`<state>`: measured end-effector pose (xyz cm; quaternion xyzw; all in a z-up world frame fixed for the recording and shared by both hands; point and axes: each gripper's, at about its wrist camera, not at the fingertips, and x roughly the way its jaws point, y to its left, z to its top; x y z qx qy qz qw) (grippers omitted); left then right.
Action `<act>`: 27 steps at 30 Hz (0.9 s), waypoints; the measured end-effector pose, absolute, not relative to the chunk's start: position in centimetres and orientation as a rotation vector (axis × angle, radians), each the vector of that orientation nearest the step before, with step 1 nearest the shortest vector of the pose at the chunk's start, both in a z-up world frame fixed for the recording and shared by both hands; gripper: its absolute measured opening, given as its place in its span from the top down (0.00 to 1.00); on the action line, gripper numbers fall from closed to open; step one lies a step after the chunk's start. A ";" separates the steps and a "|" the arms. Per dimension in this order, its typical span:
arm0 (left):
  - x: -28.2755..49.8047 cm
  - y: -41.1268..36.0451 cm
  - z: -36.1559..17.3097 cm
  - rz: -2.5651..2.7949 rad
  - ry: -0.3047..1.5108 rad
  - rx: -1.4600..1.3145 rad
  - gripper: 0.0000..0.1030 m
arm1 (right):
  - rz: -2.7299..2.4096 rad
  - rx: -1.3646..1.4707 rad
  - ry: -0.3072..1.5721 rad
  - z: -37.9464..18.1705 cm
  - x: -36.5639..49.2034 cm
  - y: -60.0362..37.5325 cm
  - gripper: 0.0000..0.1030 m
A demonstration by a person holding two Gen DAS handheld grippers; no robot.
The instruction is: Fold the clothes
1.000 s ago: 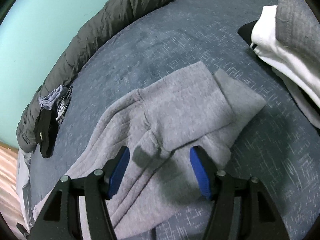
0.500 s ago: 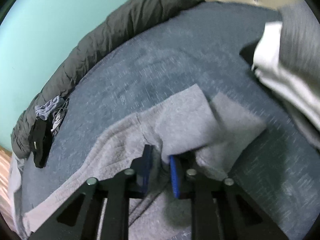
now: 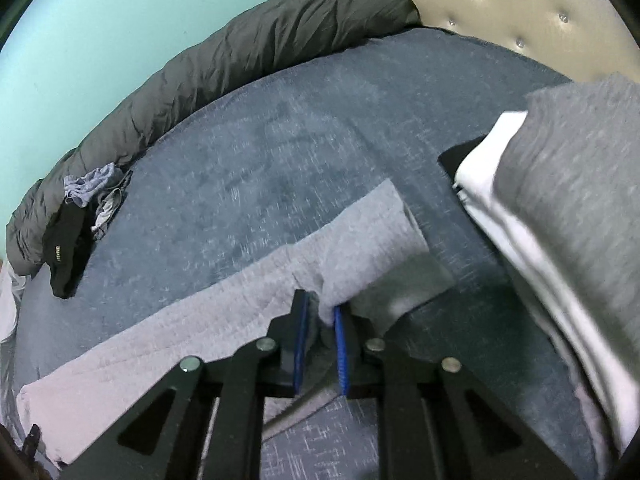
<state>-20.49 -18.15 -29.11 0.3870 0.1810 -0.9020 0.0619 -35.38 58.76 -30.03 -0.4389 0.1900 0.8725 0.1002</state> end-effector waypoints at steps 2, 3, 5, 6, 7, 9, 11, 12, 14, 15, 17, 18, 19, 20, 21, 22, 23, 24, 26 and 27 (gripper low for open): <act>-20.5 -18.2 -29.2 -2.727 0.551 1.172 0.44 | 2.541 -1.286 0.573 -30.9 -35.4 59.0 0.64; -20.4 -18.3 -29.2 -2.728 0.551 1.173 0.44 | 2.519 -1.264 0.600 -31.1 -35.1 59.4 0.54; -20.4 -18.3 -29.2 -2.729 0.553 1.174 0.44 | 2.478 -1.182 0.706 -31.3 -33.6 60.5 0.46; -20.5 -18.3 -29.2 -2.731 0.551 1.176 0.44 | 2.455 -1.180 0.720 -31.6 -33.3 60.7 0.45; -20.5 -18.3 -29.1 -2.732 0.548 1.177 0.44 | 2.432 -1.187 0.726 -32.0 -33.0 60.9 0.43; -20.5 -18.2 -29.1 -2.732 0.546 1.178 0.44 | 2.414 -1.204 0.739 -32.6 -32.8 61.0 0.42; -20.5 -18.1 -29.1 -2.733 0.543 1.176 0.44 | 2.429 -1.207 0.783 -33.0 -32.9 60.9 0.40; -20.5 -18.1 -29.1 -2.733 0.542 1.175 0.44 | 2.430 -1.198 0.817 -33.2 -33.0 61.0 0.37; -20.5 -18.0 -29.1 -2.733 0.539 1.176 0.44 | 2.424 -1.178 0.889 -33.6 -33.2 61.4 0.35; -20.5 -18.0 -29.1 -2.732 0.536 1.176 0.44 | 2.420 -1.168 0.924 -33.8 -33.2 61.7 0.35; -20.6 -17.9 -29.1 -2.732 0.532 1.176 0.44 | 2.444 -1.115 0.946 -33.6 -33.4 61.7 0.35; -20.6 -17.9 -29.1 -2.732 0.529 1.178 0.44 | 2.454 -1.111 0.958 -33.6 -33.6 61.6 0.35; -20.7 -17.9 -29.2 -2.731 0.527 1.179 0.44 | 2.462 -1.112 0.969 -33.6 -33.8 61.5 0.35; -20.7 -17.9 -29.2 -2.731 0.525 1.180 0.44 | 2.474 -1.117 0.965 -33.5 -34.1 61.2 0.35; -20.7 -18.0 -29.2 -2.731 0.524 1.181 0.44 | 2.486 -1.122 0.957 -33.3 -34.4 60.7 0.39; -20.7 -18.0 -29.2 -2.731 0.523 1.181 0.44 | 2.499 -1.134 0.933 -33.2 -34.7 60.3 0.54; -20.7 -18.1 -29.2 -2.730 0.523 1.181 0.44 | 2.511 -1.147 0.907 -33.2 -34.9 59.9 0.59; -20.7 -18.1 -29.2 -2.729 0.522 1.181 0.44 | 2.523 -1.160 0.880 -33.1 -35.2 59.5 0.68; -20.7 -18.1 -29.2 -2.731 0.524 1.181 0.44 | 2.530 -1.172 0.819 -32.5 -35.3 58.9 0.79; -20.7 -18.2 -29.2 -2.731 0.527 1.181 0.44 | 2.535 -1.165 0.798 -32.0 -34.9 58.9 0.87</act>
